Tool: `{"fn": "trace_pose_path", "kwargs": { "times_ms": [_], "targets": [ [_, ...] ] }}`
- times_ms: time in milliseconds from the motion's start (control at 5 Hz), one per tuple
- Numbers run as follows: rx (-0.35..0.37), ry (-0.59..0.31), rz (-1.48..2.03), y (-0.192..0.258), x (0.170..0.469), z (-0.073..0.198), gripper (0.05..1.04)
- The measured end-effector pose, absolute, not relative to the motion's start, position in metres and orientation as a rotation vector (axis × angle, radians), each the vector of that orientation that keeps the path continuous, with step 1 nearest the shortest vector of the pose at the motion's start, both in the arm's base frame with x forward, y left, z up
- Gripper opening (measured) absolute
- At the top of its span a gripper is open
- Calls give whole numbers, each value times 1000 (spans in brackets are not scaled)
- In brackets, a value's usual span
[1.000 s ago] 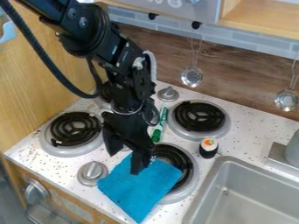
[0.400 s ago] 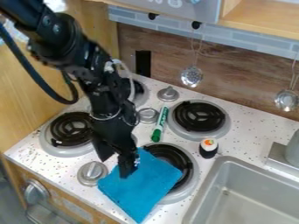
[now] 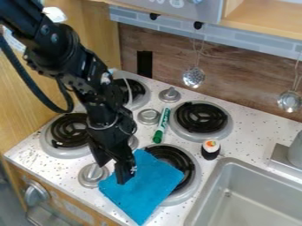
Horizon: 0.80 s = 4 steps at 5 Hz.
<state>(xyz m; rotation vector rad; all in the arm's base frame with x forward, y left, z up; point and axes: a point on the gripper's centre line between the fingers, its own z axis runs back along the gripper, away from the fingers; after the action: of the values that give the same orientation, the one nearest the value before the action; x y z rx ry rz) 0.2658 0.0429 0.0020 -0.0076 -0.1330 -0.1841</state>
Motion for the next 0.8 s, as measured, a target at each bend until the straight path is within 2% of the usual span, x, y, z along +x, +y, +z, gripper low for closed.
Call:
{"fn": "trace_pose_path", "kwargs": {
  "times_ms": [600, 800],
  "targets": [
    [-16, -102, -187, 36, 273, -13, 1001],
    [-10, -77, -182, 35, 274, -25, 961]
  ]
}}
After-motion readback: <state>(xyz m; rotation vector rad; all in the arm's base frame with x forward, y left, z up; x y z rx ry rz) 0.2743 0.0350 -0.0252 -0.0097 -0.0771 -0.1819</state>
